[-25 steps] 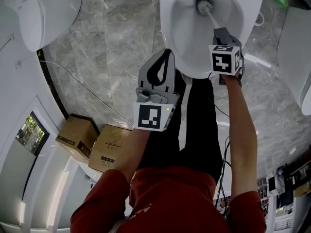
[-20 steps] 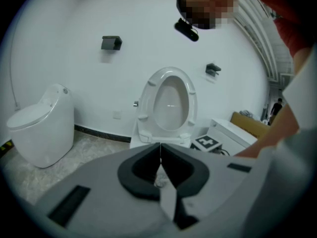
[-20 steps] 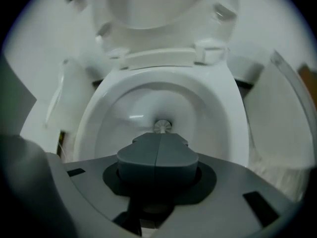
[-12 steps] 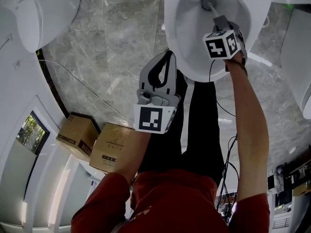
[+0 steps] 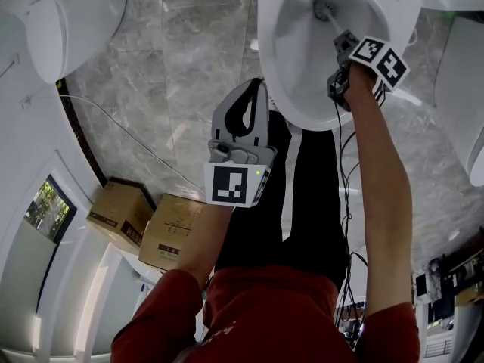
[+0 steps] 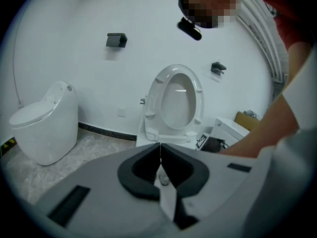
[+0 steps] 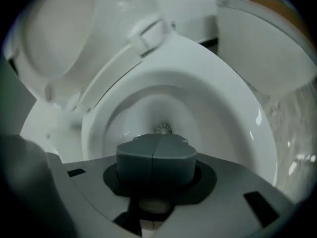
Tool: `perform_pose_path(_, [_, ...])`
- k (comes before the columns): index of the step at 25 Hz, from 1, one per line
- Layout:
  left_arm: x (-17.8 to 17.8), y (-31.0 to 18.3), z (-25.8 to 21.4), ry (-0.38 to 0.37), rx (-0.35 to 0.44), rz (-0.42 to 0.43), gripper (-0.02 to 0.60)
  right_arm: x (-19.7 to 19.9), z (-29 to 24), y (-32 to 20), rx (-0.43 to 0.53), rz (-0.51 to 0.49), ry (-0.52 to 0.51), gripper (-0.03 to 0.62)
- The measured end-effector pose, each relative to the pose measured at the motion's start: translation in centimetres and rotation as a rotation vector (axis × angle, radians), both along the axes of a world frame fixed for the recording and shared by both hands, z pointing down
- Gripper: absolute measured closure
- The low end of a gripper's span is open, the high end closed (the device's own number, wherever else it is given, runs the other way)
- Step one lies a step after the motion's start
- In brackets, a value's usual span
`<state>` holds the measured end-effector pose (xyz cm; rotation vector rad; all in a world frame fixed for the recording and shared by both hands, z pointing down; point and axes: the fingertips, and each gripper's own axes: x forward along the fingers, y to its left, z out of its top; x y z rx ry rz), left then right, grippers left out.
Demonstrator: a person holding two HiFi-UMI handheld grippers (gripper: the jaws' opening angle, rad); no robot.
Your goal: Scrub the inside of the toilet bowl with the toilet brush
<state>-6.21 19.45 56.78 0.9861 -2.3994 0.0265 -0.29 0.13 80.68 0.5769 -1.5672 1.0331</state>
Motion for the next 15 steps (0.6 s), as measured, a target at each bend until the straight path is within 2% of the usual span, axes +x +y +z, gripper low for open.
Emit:
perform_pose_path(1, [0.1, 0.0, -0.1, 0.000, 0.000, 0.002, 0.583, 0.1, -0.1, -0.2, -0.033, 0.074, 0.001, 0.447])
perform_pose_path(2, [0.2, -0.1, -0.1, 0.000, -0.001, 0.005, 0.583, 0.0, -0.1, -0.3, -0.013, 0.022, 0.004, 0.447])
perform_pose_path(3, [0.3, -0.1, 0.0, 0.002, -0.004, 0.007, 0.583, -0.1, -0.1, -0.3, 0.051, -0.141, 0.011, 0.447])
perform_pose_path(4, [0.4, -0.1, 0.0, 0.003, -0.006, 0.010, 0.583, -0.3, -0.2, -0.1, 0.143, -0.379, 0.021, 0.446])
perform_pose_path(7, [0.7, -0.1, -0.1, -0.003, 0.000, 0.017, 0.583, -0.9, 0.2, 1.4, 0.447, -1.190, 0.025, 0.442])
perform_pose_path(8, [0.8, -0.1, -0.2, -0.006, 0.001, 0.019, 0.583, -0.8, 0.4, 2.0, 0.529, -1.422, 0.025, 0.442])
perform_pose_path(9, [1.0, -0.2, -0.3, -0.008, 0.000, 0.021, 0.583, -0.6, 0.5, 2.4, 0.596, -1.613, 0.028, 0.441])
perform_pose_path(10, [1.1, -0.2, -0.4, -0.010, 0.000, 0.023, 0.583, -0.5, 0.6, 2.6, 0.646, -1.749, 0.032, 0.442])
perform_pose_path(11, [1.1, -0.2, -0.5, -0.012, -0.001, 0.024, 0.583, -0.3, 0.7, 2.6, 0.672, -1.816, 0.033, 0.442])
perform_pose_path(12, [1.1, -0.2, -0.5, -0.014, -0.002, 0.025, 0.583, -0.2, 0.7, 2.5, 0.667, -1.802, 0.029, 0.442])
perform_pose_path(13, [1.1, -0.2, -0.6, -0.017, -0.003, 0.024, 0.583, -0.2, 0.6, 2.4, 0.627, -1.709, 0.020, 0.442])
perform_pose_path(14, [1.1, -0.1, -0.7, -0.020, -0.003, 0.022, 0.583, -0.3, 0.4, 2.3, 0.558, -1.543, 0.009, 0.442])
perform_pose_path(15, [1.1, 0.0, -0.8, -0.022, -0.003, 0.020, 0.583, -0.3, 0.1, 2.0, 0.467, -1.321, -0.001, 0.442])
